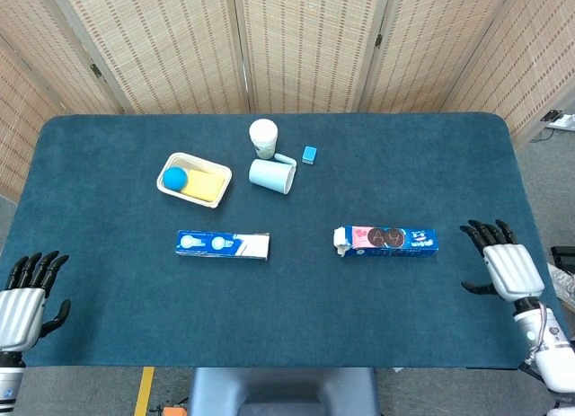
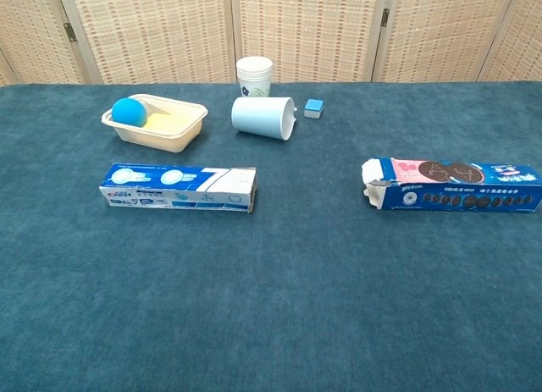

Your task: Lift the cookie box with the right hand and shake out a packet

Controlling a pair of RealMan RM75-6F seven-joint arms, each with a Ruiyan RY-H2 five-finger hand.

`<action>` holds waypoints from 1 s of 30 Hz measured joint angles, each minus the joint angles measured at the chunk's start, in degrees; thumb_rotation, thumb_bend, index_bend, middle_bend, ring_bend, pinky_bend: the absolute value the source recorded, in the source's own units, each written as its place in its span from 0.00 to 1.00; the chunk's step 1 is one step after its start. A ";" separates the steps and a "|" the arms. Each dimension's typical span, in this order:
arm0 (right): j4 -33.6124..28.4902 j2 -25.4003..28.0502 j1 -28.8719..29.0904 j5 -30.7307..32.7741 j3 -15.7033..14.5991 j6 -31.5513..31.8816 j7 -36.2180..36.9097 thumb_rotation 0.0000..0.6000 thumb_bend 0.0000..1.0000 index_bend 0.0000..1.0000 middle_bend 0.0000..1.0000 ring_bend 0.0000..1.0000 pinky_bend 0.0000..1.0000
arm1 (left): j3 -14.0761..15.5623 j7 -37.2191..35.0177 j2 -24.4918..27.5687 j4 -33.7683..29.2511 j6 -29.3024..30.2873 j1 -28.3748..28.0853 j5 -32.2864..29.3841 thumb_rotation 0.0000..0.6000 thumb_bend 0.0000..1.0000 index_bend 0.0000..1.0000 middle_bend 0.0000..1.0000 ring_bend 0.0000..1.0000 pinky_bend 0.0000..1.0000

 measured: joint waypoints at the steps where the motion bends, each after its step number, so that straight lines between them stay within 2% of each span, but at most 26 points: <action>1: 0.60 -0.21 0.81 0.57 0.27 -1.46 0.23 1.00 0.13 0.18 0.16 0.14 0.02 | 0.03 -0.17 0.06 0.00 -0.05 0.00 0.04 1.00 0.44 0.13 0.11 0.07 0.08; 6: 4.65 -2.48 6.76 4.30 1.92 -10.00 -0.15 1.00 0.13 0.26 0.21 0.18 0.03 | -0.02 -0.95 0.33 0.07 -0.47 -0.16 -0.12 1.00 0.44 0.13 0.11 0.07 0.08; 12: 8.87 -7.19 12.38 9.26 3.58 -16.24 -2.83 1.00 0.13 0.28 0.22 0.18 0.03 | 0.14 -1.74 0.61 0.08 -0.49 -0.17 0.22 1.00 0.44 0.13 0.11 0.07 0.08; 22: 12.49 -10.88 15.85 15.06 3.42 -20.34 -7.85 1.00 0.13 0.29 0.22 0.18 0.03 | 0.33 -2.72 0.90 0.27 -0.56 -0.17 0.53 1.00 0.44 0.13 0.11 0.08 0.08; 30: 15.59 -12.39 16.25 15.66 2.44 -21.06 -7.00 1.00 0.13 0.32 0.23 0.19 0.03 | 0.41 -1.66 0.71 0.10 -0.97 -0.39 0.37 1.00 0.44 0.13 0.11 0.08 0.08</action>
